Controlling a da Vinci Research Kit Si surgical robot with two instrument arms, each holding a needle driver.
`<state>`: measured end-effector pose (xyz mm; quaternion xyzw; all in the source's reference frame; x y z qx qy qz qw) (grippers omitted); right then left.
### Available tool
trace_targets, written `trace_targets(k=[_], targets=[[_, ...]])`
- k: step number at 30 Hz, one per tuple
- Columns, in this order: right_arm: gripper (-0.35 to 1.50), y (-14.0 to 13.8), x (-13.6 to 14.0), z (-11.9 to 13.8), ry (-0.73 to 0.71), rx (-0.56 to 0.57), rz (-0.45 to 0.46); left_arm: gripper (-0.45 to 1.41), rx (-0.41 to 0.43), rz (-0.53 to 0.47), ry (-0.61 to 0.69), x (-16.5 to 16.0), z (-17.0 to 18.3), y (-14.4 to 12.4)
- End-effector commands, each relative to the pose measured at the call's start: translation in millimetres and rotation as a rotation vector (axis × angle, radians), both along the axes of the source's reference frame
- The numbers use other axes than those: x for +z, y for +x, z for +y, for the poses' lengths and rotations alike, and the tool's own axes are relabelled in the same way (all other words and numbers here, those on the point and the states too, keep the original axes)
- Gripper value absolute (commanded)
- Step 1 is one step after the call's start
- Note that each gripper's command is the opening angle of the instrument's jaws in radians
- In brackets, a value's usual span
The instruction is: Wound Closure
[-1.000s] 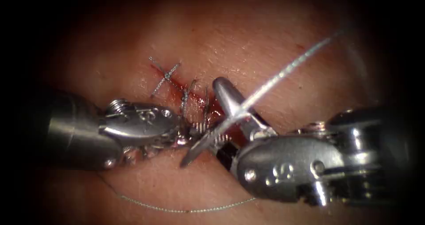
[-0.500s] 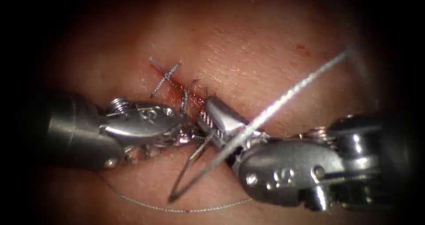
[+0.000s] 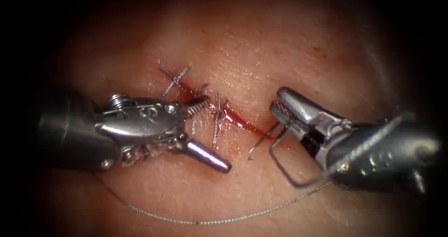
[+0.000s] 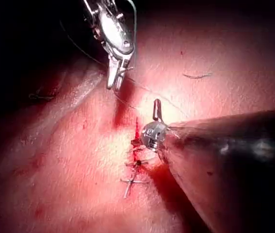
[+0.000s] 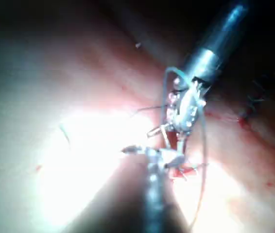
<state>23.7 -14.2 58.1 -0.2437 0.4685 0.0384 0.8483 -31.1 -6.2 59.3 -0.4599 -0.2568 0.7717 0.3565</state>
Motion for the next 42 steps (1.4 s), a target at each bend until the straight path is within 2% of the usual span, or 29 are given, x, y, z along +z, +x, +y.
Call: trace_targets(k=[1,11,17,28,33,42], targets=[[-0.35,-0.8,1.5,0.6,0.008,-0.002,0.011,1.1,0.005,0.0,-0.013,0.6,-0.7,-0.8],[-0.35,-1.3,5.2,4.1,0.049,-0.069,0.145,0.76,0.025,0.042,-0.083,3.2,-3.3,-3.4],[-0.35,-0.4,6.6,3.8,0.032,-0.061,0.155,0.63,0.044,0.069,-0.095,5.4,-3.5,-3.3],[-0.35,2.0,8.0,2.6,-0.111,-0.113,0.015,0.58,0.069,0.096,-0.114,9.3,-4.2,-3.6],[-0.35,1.9,8.1,2.7,-0.185,-0.14,-0.078,0.56,0.074,0.096,-0.112,9.3,-4.4,-3.8],[-0.35,2.2,7.9,2.2,-0.256,-0.159,-0.152,0.56,0.083,0.093,-0.114,9.1,-4.5,-3.7]])
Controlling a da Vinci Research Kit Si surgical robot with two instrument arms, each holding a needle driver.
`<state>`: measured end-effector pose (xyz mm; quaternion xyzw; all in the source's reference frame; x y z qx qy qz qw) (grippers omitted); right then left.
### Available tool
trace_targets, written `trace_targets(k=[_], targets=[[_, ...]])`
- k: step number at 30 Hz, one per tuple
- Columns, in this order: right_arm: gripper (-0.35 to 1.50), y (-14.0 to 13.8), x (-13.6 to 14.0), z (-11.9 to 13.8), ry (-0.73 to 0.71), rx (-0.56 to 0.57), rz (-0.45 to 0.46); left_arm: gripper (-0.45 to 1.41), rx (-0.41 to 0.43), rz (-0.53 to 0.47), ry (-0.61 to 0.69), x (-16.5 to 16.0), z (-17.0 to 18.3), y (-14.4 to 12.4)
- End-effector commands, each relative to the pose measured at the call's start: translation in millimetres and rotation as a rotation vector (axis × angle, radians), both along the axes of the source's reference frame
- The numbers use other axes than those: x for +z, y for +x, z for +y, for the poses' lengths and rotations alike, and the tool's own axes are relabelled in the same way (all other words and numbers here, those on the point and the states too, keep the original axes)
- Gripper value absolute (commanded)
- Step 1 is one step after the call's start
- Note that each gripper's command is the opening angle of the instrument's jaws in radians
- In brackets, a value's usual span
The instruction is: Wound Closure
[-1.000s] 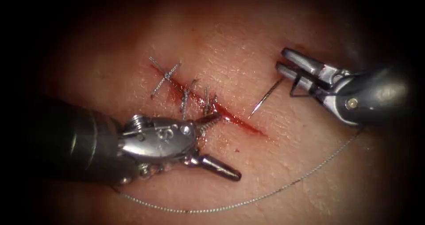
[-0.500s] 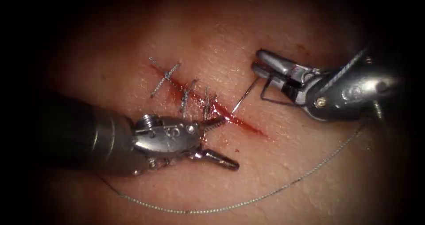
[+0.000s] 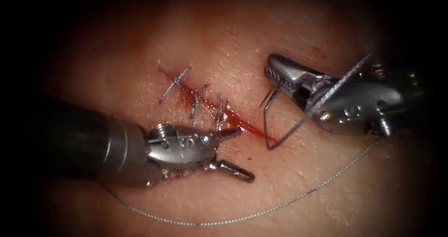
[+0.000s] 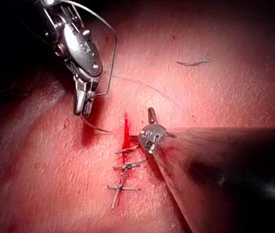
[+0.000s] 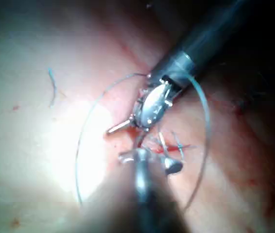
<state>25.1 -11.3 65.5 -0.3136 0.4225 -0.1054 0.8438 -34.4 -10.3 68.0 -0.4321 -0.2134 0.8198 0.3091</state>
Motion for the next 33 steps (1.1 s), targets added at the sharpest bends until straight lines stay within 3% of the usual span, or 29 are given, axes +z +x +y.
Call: trace_targets(k=[1,33], targets=[[-0.35,0.9,0.6,-0.7,-0.005,0.0,-0.005,0.56,0.001,-0.002,0.003,0.3,-0.4,-0.5],[-0.35,2.1,2.5,-0.6,-0.027,-0.001,-0.03,0.54,0.008,-0.005,0.009,-0.2,-0.4,-0.2]])
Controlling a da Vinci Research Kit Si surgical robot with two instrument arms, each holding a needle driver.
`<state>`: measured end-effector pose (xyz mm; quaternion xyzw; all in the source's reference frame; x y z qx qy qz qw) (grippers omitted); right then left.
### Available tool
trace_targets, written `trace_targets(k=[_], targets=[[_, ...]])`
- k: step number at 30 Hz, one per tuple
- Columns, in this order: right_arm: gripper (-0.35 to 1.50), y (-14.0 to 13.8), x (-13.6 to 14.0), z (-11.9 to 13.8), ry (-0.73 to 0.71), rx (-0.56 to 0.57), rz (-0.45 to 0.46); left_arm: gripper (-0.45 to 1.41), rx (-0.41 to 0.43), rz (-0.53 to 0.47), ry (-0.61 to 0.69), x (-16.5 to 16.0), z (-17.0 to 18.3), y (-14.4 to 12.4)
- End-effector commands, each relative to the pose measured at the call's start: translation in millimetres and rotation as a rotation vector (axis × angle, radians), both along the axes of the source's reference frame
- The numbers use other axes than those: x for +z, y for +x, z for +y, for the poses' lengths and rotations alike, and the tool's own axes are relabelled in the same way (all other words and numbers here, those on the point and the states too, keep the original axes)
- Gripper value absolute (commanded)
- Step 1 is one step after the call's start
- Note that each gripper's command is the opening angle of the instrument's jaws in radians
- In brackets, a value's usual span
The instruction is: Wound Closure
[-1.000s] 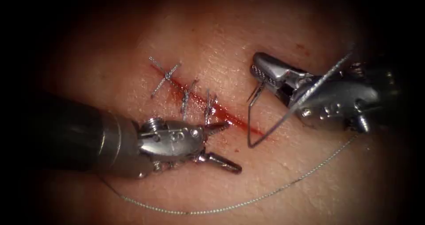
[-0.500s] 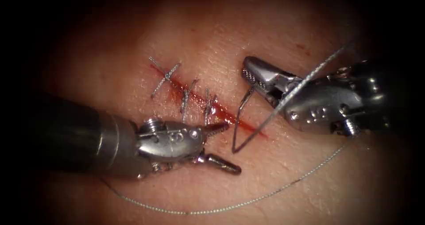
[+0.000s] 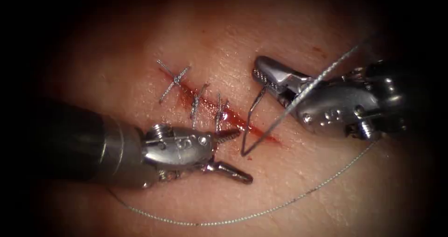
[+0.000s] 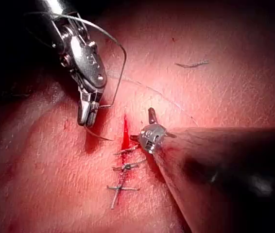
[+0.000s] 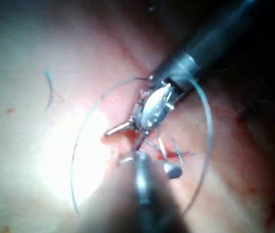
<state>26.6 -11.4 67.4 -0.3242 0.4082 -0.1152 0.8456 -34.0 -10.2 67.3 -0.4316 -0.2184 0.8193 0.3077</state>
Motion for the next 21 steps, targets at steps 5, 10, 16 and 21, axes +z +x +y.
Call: trace_targets(k=[5,10,16,21], targets=[[-0.35,0.6,1.2,-0.7,0.003,-0.012,-0.007,0.54,0.002,-0.003,0.003,0.4,-0.3,-0.4],[-0.35,0.5,1.8,-1.1,-0.022,-0.032,-0.026,0.53,0.005,-0.008,0.008,-0.1,0.0,0.0],[-0.35,1.3,3.0,-1.6,-0.035,-0.043,-0.045,0.51,0.004,-0.007,0.009,-0.2,0.1,-0.1],[-0.35,1.8,3.4,-2.2,-0.038,-0.065,-0.044,0.51,0.002,-0.006,0.009,-0.1,0.1,-0.3]])
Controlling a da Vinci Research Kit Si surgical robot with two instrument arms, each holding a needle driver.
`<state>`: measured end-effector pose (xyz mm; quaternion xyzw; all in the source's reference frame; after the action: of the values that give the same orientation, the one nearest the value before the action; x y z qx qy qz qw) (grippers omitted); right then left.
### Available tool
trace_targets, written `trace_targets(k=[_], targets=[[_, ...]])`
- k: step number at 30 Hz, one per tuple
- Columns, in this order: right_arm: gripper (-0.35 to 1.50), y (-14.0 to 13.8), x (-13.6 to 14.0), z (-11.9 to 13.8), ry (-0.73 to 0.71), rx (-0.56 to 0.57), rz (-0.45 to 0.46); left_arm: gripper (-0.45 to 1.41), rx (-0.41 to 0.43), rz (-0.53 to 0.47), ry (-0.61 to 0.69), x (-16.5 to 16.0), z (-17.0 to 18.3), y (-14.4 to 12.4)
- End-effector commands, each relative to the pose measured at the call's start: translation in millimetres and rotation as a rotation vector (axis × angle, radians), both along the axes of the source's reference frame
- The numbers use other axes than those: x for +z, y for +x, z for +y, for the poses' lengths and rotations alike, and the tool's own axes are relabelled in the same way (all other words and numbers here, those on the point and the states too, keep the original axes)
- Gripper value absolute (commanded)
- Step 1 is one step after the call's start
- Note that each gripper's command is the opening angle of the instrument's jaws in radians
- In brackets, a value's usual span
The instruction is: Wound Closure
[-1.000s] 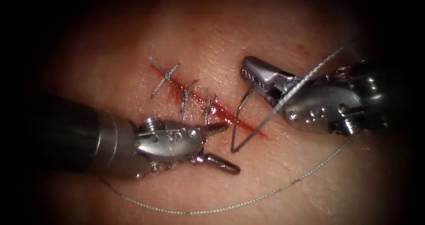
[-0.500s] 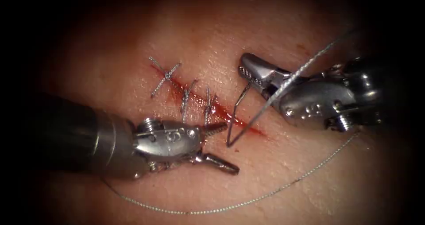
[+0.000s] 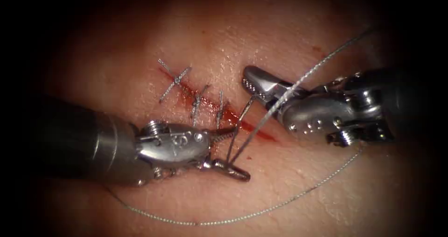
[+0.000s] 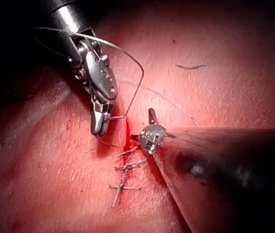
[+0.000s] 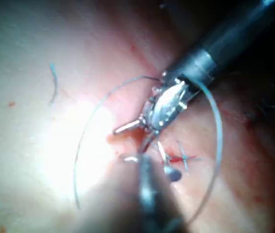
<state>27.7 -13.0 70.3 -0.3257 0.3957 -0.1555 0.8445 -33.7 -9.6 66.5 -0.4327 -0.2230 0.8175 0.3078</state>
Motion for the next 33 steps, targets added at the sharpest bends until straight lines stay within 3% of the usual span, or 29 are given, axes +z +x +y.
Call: trace_targets(k=[1,10,17,33], targets=[[-0.35,0.7,0.5,-0.8,0.013,-0.006,0.005,0.51,0.002,0.003,0.001,0.7,-0.5,-0.6],[-0.35,0.8,2.3,-0.4,0.196,0.037,0.11,0.49,0.002,0.013,0.01,1.8,-0.8,-0.5],[-0.35,0.2,3.6,-0.3,0.259,0.049,0.119,0.49,0.005,0.015,0.01,1.9,-0.8,-0.4],[-0.35,-1.5,2.3,1.9,0.42,0.115,0.248,0.47,0.017,0.042,0.016,4.0,-1.3,-0.4]])
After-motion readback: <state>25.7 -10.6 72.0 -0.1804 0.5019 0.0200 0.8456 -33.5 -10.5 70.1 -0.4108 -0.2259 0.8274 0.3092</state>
